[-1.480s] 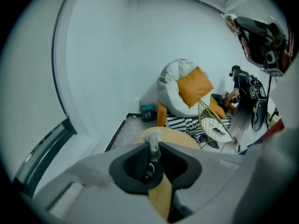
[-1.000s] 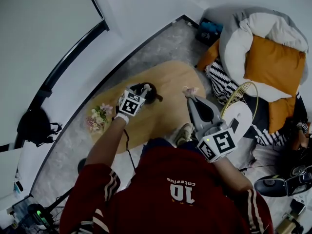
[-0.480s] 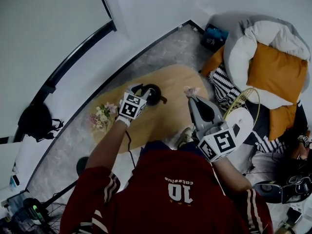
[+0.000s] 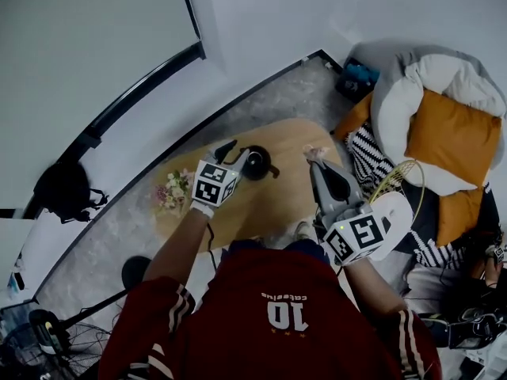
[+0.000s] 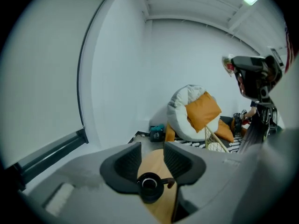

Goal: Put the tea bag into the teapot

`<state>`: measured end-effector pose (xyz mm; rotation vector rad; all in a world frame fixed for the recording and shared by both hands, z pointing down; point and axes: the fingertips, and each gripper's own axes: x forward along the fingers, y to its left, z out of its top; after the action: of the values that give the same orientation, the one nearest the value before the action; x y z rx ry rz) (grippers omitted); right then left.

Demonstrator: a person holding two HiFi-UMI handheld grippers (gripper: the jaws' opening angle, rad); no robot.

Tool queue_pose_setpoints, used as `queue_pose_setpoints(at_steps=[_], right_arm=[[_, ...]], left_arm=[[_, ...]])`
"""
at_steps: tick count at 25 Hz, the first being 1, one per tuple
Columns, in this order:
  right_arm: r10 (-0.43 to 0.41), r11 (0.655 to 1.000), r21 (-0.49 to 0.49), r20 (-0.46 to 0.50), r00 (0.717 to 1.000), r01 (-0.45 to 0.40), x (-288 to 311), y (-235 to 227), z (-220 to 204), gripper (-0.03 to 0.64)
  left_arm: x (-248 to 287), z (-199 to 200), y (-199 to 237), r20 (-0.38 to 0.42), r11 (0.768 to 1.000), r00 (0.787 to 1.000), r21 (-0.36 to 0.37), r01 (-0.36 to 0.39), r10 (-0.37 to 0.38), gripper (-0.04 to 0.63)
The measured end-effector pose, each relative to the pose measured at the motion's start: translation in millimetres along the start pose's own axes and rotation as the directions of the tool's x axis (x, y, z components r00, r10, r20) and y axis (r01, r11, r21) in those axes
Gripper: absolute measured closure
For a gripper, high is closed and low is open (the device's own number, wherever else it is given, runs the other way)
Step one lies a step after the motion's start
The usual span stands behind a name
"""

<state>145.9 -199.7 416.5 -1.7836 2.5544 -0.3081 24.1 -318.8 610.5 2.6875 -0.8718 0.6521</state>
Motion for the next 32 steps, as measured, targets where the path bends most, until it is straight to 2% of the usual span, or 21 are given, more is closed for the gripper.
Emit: queue_pose_setpoints(at_steps=[6, 12, 18, 24, 27, 32], right_arm=[[0.013, 1.0, -0.019, 0.01, 1.0, -0.013, -3, 10, 8, 0.618], [0.017, 0.999, -0.031, 0.029, 0.999, -0.016, -3, 10, 18, 0.618], [0.032, 0.999, -0.03, 0.033, 0.999, -0.031, -8, 19, 19, 0.618], [0.068, 0.997, -0.029, 0.028, 0.997, -0.068, -10, 36, 13, 0.618], [0.084, 0.996, -0.034, 0.023, 0.996, -0.084, -6, 42, 11, 0.618], [0.104, 0.994, -0.043, 0.009, 0.995, -0.104, -4, 46, 10, 0.618]], left_arm=[[-34, 26, -21, 0.1, 1.0, 0.995, -0.023, 0.016, -0.014, 0.454], [-58, 55, -46, 0.176, 0.999, 0.983, 0.008, 0.053, -0.054, 0.454], [-96, 86, -59, 0.279, 0.998, 0.959, 0.051, 0.031, -0.044, 0.454], [-128, 104, -67, 0.348, 0.996, 0.937, 0.09, -0.003, -0.029, 0.454], [-139, 108, -64, 0.374, 0.995, 0.927, 0.095, -0.022, -0.015, 0.457], [-148, 112, -65, 0.394, 0.994, 0.919, 0.103, -0.043, -0.001, 0.501]])
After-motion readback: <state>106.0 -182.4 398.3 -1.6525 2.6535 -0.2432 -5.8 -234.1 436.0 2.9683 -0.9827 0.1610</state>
